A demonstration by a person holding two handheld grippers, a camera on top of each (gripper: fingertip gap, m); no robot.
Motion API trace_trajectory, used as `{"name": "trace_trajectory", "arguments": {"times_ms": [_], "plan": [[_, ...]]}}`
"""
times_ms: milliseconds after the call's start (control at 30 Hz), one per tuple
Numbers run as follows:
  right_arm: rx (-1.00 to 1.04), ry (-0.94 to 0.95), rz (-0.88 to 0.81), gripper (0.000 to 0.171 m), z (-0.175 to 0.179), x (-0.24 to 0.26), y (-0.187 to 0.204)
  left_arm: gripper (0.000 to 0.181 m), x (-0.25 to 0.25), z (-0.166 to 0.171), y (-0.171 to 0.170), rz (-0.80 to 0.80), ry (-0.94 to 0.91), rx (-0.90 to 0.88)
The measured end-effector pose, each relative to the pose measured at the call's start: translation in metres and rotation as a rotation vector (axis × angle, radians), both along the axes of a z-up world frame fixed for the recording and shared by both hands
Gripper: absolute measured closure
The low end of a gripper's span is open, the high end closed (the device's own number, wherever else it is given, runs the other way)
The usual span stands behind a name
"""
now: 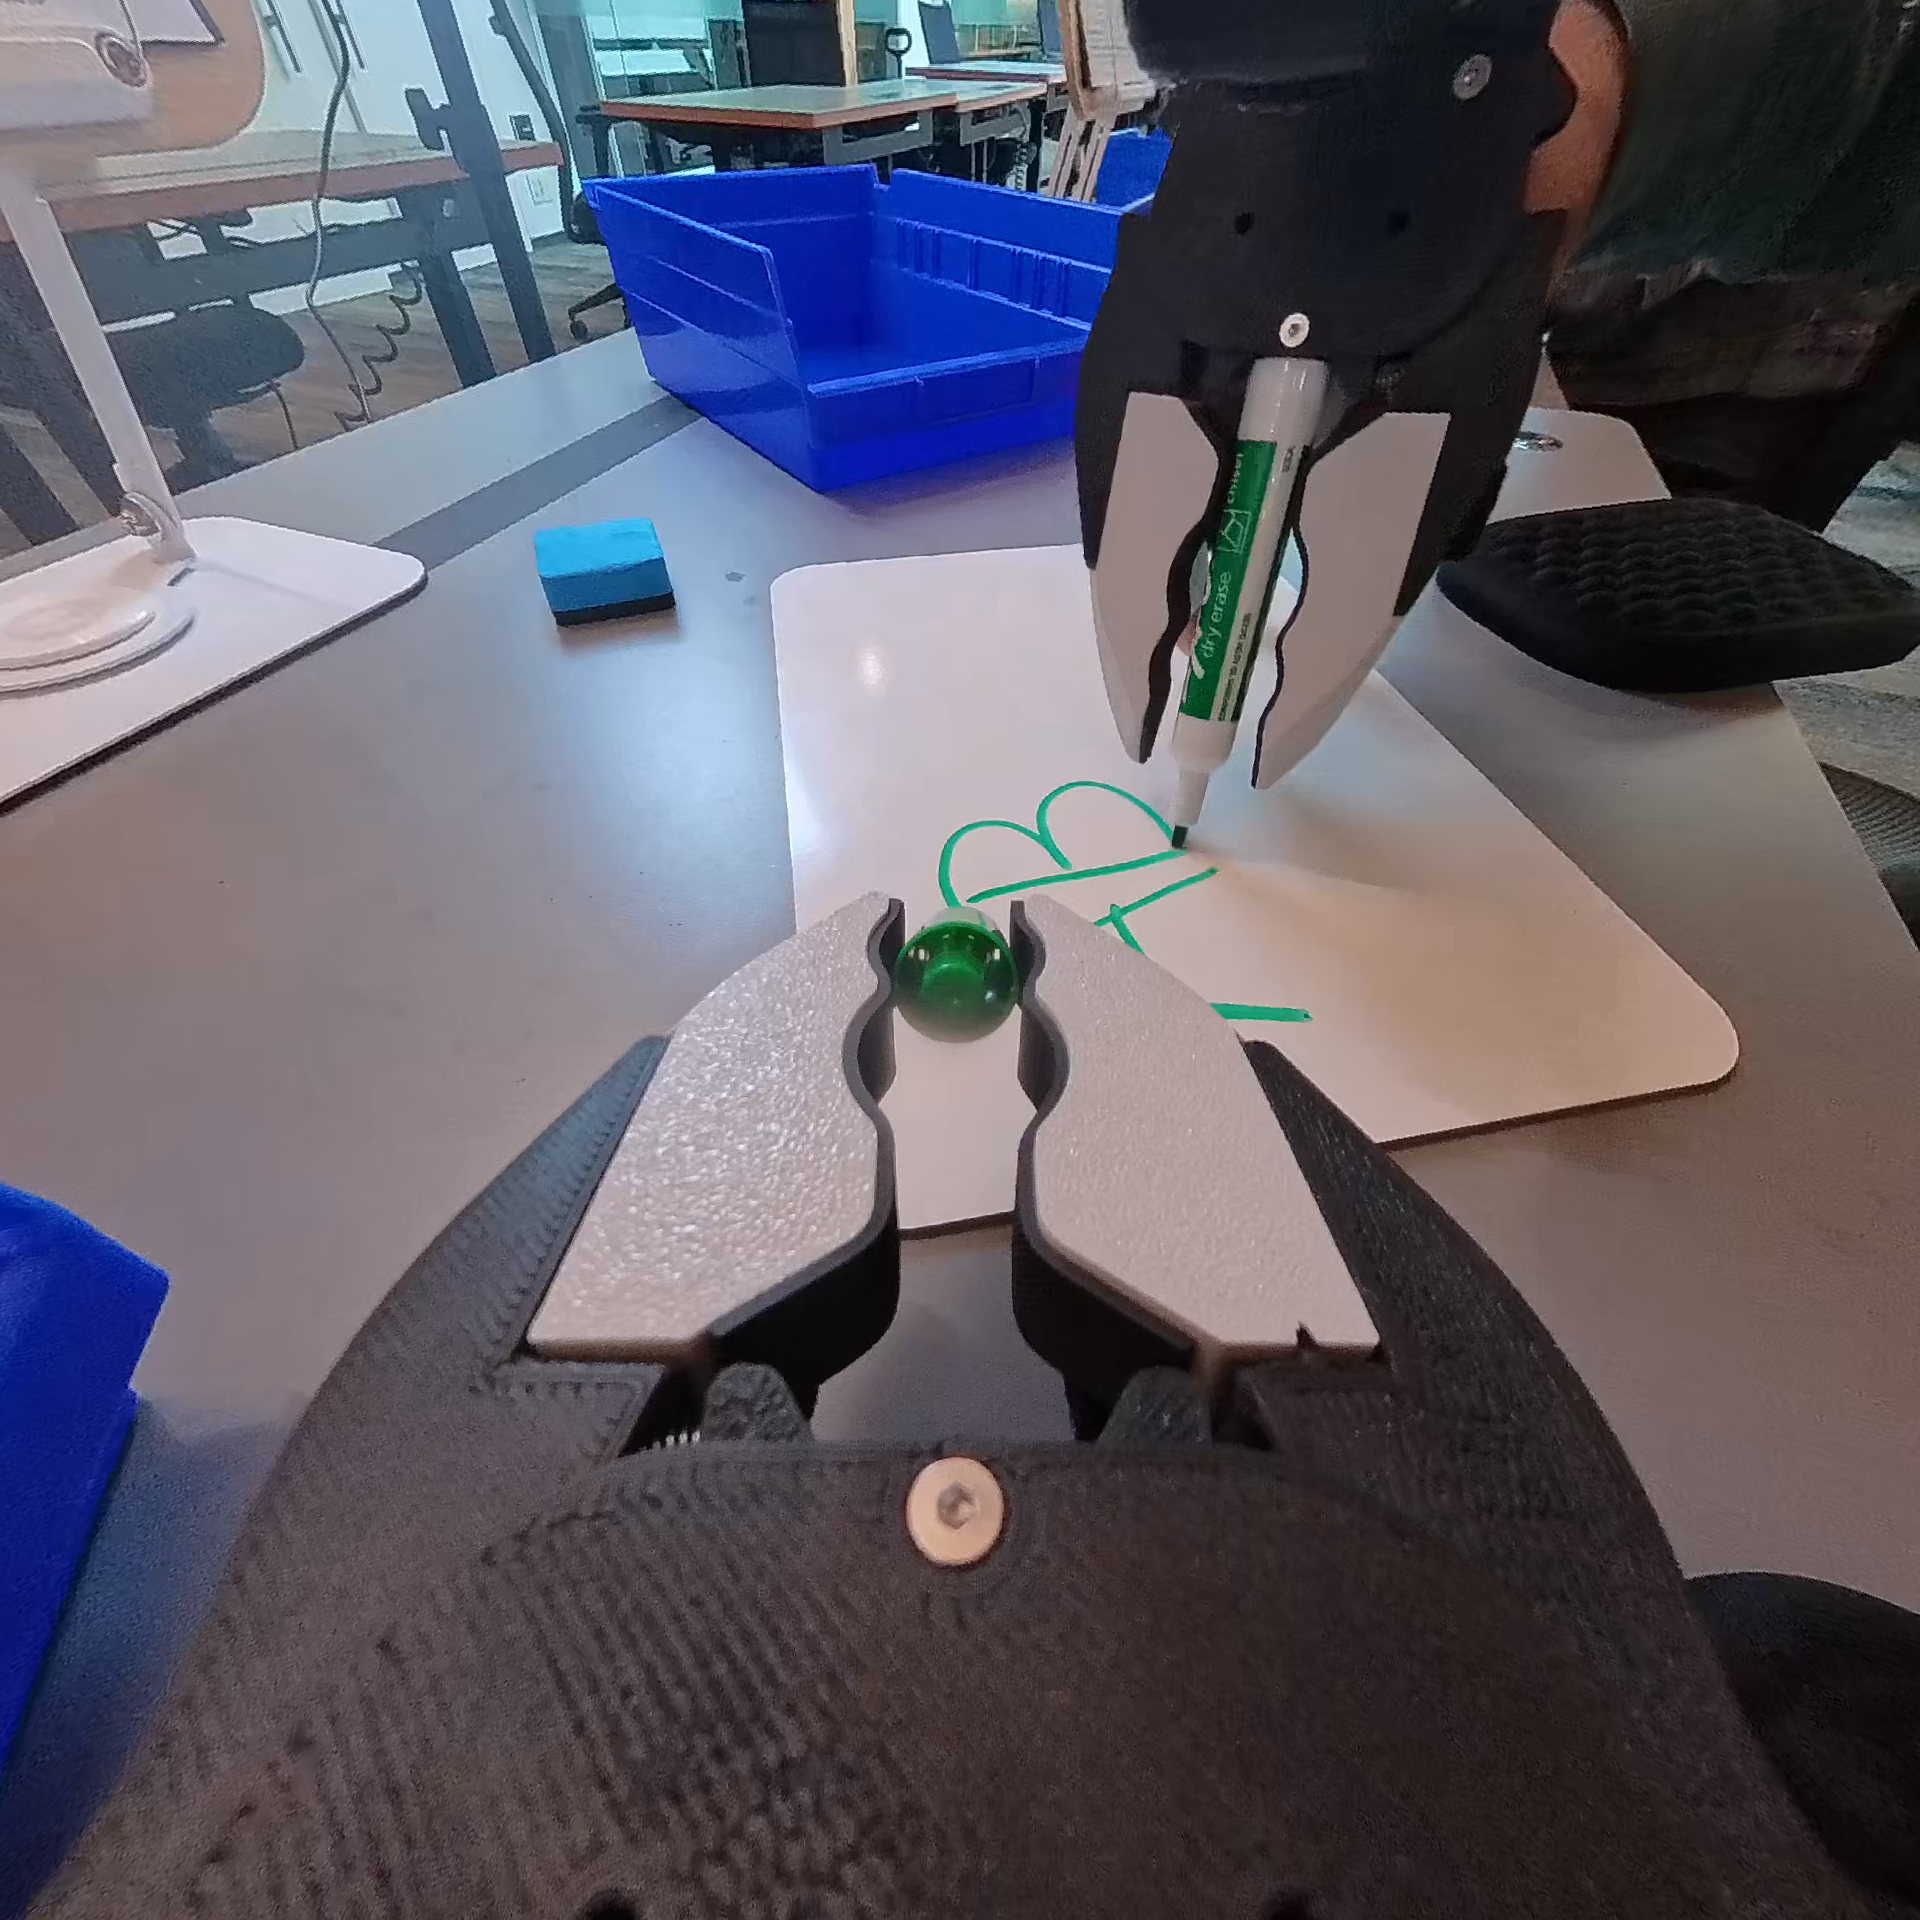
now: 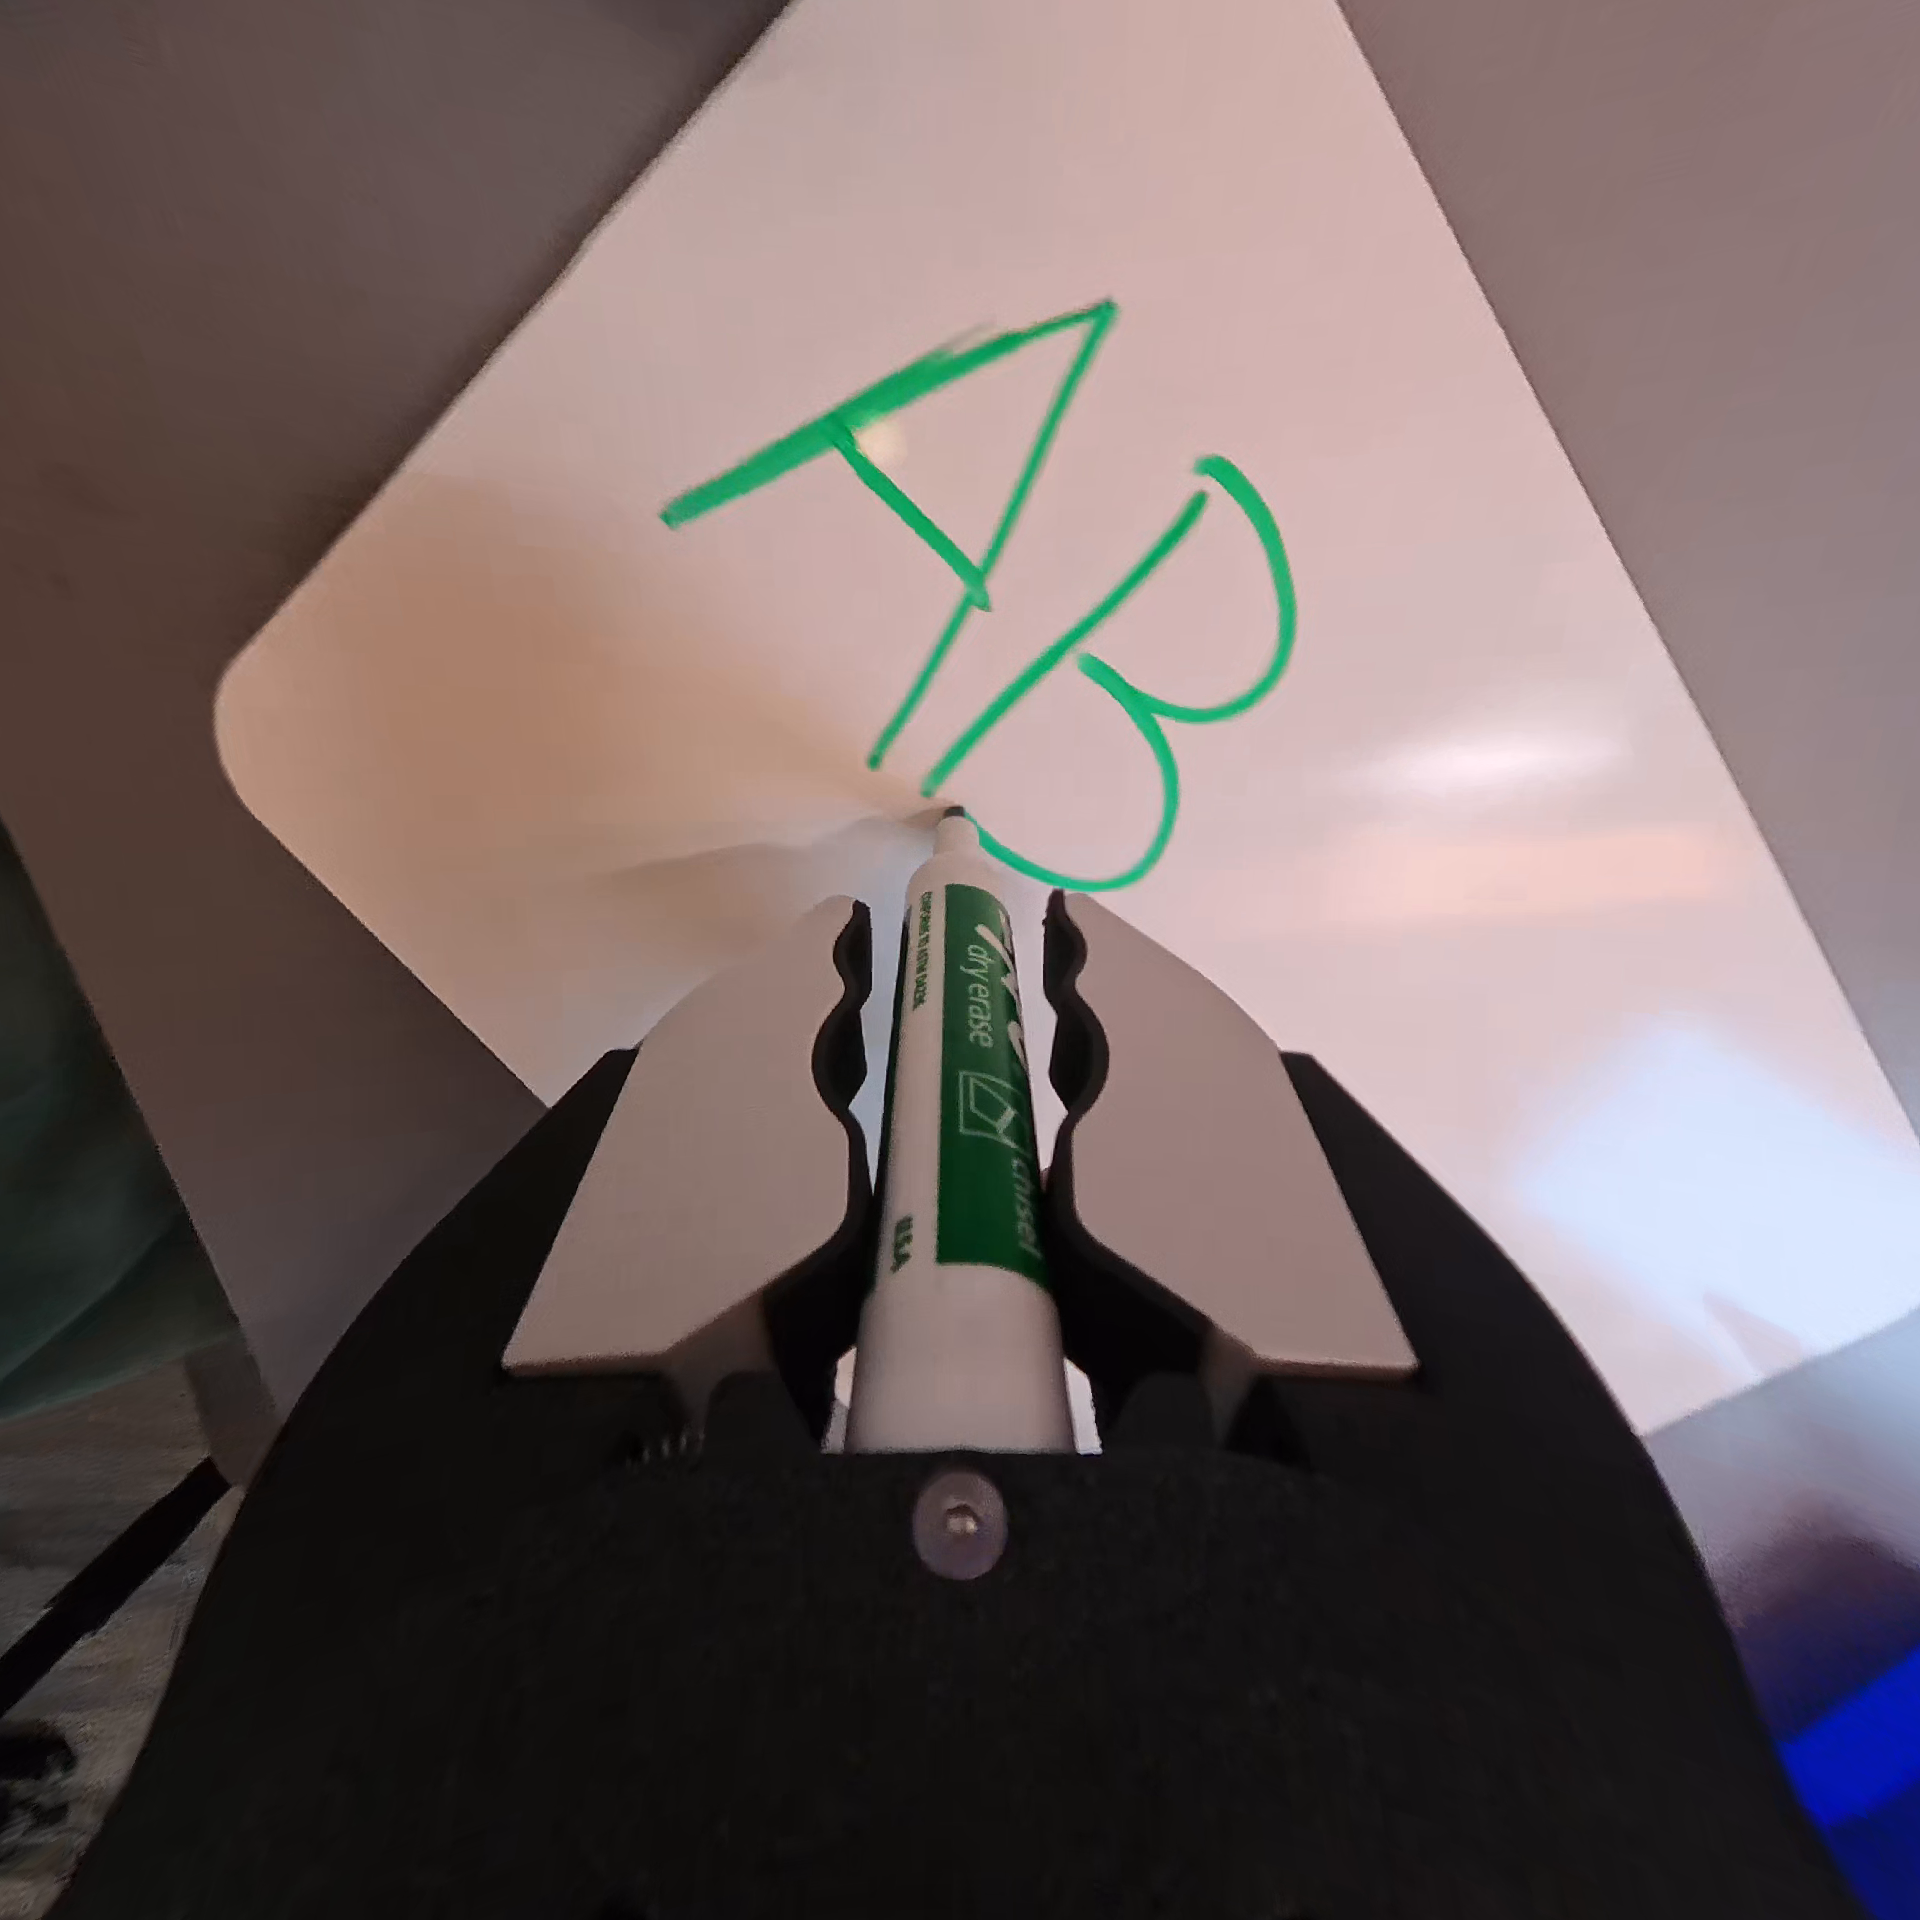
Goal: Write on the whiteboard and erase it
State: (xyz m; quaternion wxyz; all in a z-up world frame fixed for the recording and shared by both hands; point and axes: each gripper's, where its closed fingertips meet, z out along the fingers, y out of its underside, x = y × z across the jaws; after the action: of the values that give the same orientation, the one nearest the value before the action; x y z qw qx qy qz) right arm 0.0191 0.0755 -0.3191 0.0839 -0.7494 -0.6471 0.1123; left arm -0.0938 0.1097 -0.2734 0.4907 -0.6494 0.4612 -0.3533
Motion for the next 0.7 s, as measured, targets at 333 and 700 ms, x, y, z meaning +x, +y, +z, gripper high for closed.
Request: {"name": "trace_trajectory", "arguments": {"times_ms": [333, 700], "plan": [[0.093, 0.054, -0.162, 0.138, 0.014, 0.028, 0.066, 0.162, 0.0, -0.001, -0.001, -0.004, 0.005, 0.002], [0.071, 0.022, -0.156, 0.138, 0.0, 0.022, 0.089, 0.162, 0.001, -0.001, -0.001, -0.007, 0.004, 0.0]]}}
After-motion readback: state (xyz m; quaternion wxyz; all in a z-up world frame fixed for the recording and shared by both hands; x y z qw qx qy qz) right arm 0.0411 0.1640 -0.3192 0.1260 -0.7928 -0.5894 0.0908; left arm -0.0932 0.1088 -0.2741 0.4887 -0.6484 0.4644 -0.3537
